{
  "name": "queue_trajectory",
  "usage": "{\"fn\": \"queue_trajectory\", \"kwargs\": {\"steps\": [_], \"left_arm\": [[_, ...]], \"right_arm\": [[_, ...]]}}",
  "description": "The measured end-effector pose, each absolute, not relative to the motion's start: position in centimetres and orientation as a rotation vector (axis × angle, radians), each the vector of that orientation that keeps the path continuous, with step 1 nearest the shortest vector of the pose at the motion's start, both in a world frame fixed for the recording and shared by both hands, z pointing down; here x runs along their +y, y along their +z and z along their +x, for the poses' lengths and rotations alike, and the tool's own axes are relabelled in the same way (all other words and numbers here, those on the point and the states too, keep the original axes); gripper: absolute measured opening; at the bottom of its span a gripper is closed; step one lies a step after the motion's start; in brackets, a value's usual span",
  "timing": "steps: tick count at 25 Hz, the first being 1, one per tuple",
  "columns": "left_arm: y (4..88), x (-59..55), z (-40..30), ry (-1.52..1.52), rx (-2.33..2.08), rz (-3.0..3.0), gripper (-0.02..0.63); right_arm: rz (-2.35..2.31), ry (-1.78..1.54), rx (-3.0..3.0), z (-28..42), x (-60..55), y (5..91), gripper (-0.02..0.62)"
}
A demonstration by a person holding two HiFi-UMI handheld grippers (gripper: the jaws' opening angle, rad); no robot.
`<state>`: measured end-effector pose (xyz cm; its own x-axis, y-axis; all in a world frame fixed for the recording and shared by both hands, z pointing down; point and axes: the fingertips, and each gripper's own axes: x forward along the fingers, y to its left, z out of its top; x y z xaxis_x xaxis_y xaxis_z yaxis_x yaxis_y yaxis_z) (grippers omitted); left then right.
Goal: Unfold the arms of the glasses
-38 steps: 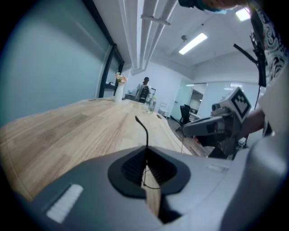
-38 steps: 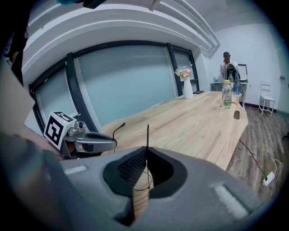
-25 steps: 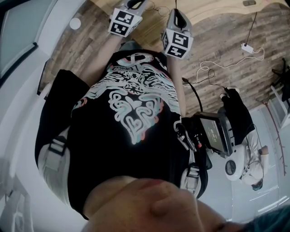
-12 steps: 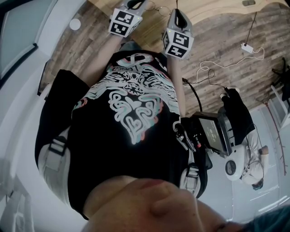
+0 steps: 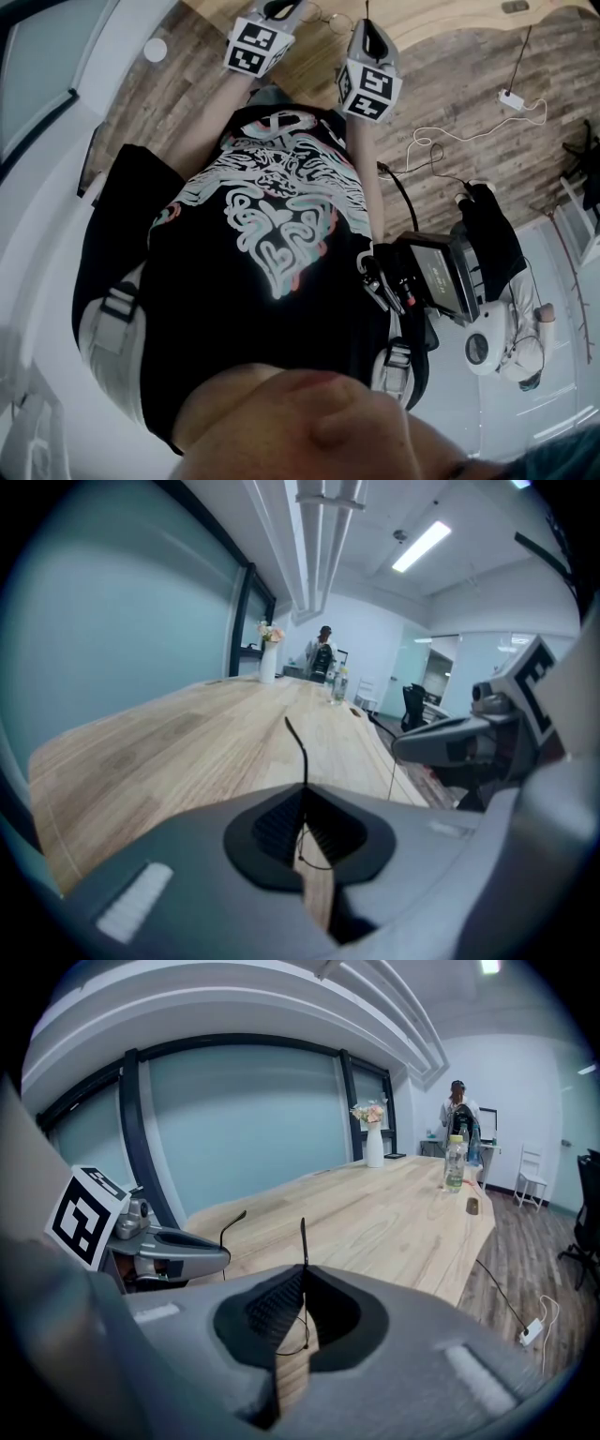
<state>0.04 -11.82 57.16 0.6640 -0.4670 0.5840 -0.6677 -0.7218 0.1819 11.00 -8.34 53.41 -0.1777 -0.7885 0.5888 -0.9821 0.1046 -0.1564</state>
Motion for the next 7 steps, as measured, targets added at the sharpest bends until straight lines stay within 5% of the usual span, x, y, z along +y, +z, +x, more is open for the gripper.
{"fn": "queue_trajectory", "kwargs": {"steps": [7], "left_arm": [[57.12,-11.62,-0.06,0.727,-0.89,2.487,-0.011]], "right_arm": [[1.735,0.737,-2.048,10.97,-8.33,53.21,0.006]]}}
